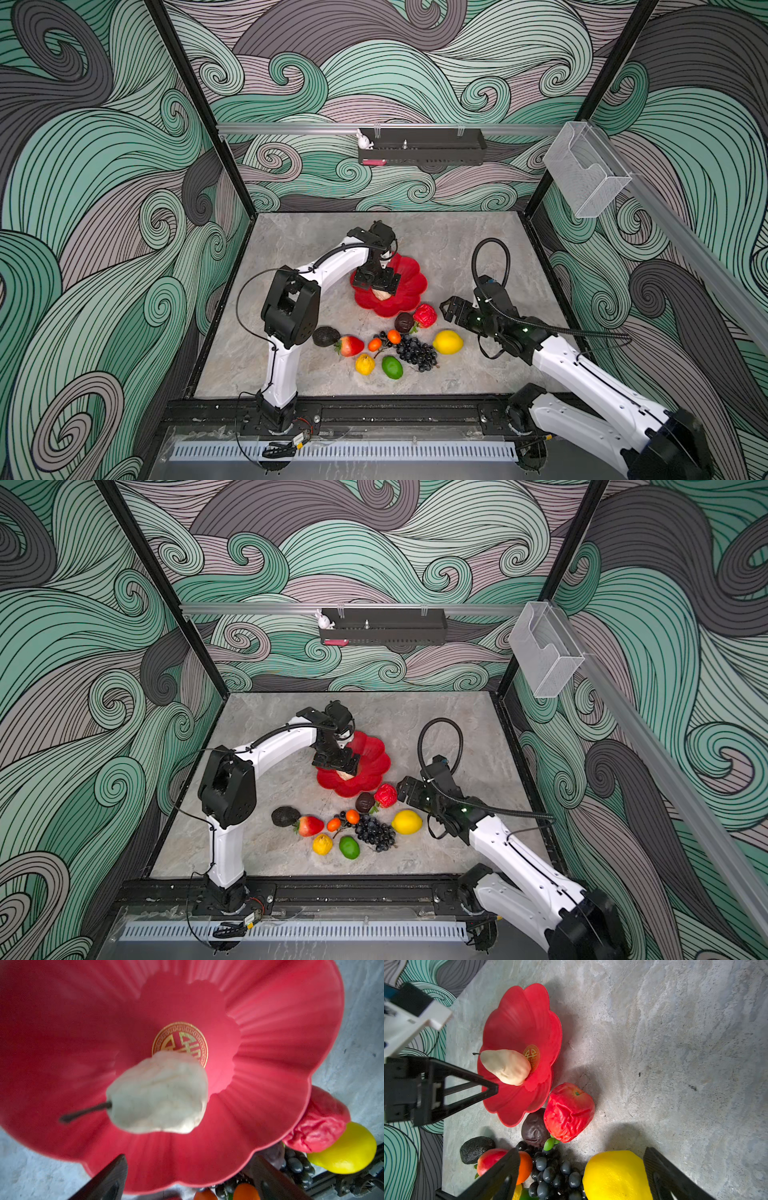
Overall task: Place and organize the fake fruits in the fruit bowl
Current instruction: 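Open the left gripper and withdraw while the right gripper reaches the red apple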
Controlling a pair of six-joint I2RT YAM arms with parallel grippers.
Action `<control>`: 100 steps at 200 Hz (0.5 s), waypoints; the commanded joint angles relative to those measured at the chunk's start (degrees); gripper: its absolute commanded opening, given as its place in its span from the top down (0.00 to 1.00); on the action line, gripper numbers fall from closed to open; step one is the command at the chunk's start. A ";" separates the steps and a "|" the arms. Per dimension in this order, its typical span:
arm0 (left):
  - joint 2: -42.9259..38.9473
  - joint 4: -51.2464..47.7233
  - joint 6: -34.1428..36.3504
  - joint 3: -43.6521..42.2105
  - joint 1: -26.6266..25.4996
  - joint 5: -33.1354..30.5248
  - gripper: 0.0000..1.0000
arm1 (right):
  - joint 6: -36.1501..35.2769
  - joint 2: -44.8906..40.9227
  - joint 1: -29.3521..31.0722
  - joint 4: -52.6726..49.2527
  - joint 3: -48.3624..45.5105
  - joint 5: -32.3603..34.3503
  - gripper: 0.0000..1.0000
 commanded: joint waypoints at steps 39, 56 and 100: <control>-18.12 12.36 -2.82 -17.38 0.23 1.12 0.05 | -8.42 13.38 2.31 1.34 7.30 -6.01 0.08; -25.01 18.68 -2.48 -24.46 0.23 0.14 0.05 | -9.15 16.29 2.79 3.23 8.46 -5.87 0.09; -40.30 31.37 -2.40 -39.52 0.15 -3.05 0.05 | -11.29 21.81 3.72 1.96 10.71 -3.06 0.09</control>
